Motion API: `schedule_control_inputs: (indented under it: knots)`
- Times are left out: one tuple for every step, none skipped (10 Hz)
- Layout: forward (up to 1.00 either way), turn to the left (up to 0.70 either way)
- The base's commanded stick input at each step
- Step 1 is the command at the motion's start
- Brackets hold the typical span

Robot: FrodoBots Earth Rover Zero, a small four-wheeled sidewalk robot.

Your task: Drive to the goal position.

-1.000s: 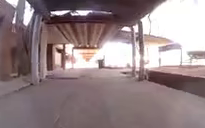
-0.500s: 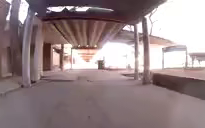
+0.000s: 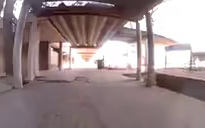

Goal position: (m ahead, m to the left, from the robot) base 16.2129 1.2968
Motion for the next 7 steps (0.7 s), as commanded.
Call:
schedule_control_inputs:
  knots:
    - [0.70, 0.00]
    - [0.70, 0.34]
    - [0.70, 0.32]
    - [0.61, 0.00]
    - [0.27, 0.00]
    - [0.00, 0.00]
    - [0.00, 0.00]
